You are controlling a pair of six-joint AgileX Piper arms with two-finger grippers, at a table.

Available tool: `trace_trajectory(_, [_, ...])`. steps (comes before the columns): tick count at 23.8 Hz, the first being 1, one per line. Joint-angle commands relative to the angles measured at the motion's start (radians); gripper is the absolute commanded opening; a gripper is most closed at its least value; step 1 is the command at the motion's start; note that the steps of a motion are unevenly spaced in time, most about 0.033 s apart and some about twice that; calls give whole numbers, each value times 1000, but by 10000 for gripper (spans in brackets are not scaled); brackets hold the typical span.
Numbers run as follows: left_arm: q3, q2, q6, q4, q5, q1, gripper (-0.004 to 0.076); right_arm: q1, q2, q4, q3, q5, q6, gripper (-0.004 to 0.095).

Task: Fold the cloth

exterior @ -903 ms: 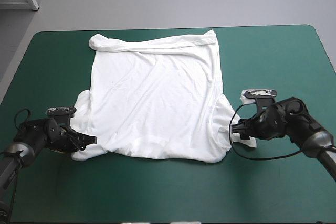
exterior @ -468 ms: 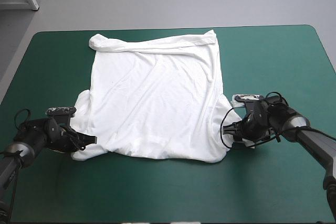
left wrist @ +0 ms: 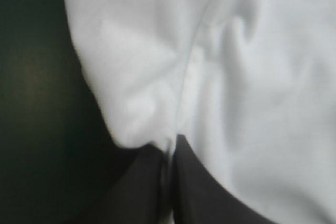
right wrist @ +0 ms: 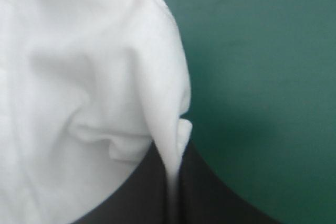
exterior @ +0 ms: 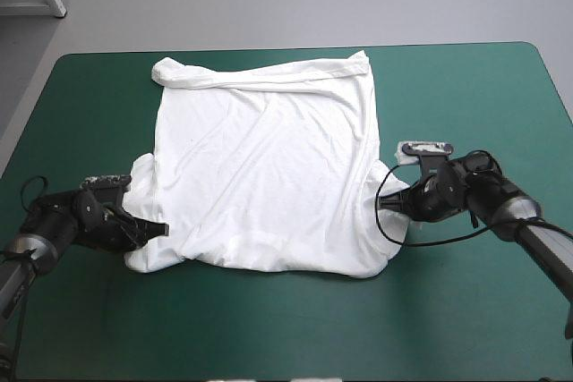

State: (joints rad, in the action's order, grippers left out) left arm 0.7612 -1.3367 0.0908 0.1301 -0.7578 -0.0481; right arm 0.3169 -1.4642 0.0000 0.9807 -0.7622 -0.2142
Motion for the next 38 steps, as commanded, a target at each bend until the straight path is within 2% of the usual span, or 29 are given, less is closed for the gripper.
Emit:
trace_trajectory(1, [179,110,-6,46,-46,6,-10,-3,138,-36,135,-17,17,-18])
trace_trajectory(5, [451,188,15,59,-145,6,-10,-3,233,-85,306,-87,29,-18])
trace_trajectory(10, [833,191,36,57,-241,6,-10,-3,293,-104,567,-134,42,-18])
trace_trajectory(16, [1222,154,103,55,-253,6,-10,-3,295,-107,890,-148,82,-18])
trace_trajectory(20, [1480,101,151,55,-248,6,-10,-3,295,-158,1160,-120,82,-18])
trace_trajectory(23, [1617,74,151,53,-160,6,-10,-3,295,-166,1293,-99,126,-18])
trace_trajectory(25, [1672,74,151,53,-76,6,-10,-3,295,-177,1369,-85,131,-18])
trace_trajectory(26, [1703,74,155,53,-68,6,-10,-3,295,-177,1396,-95,135,-18])
trace_trajectory(31, [1709,65,178,60,-138,6,-10,-3,271,-177,1405,-199,138,-18])
trace_trajectory(38, [1504,56,182,60,-165,6,-10,-3,181,-155,1235,-191,138,-18])
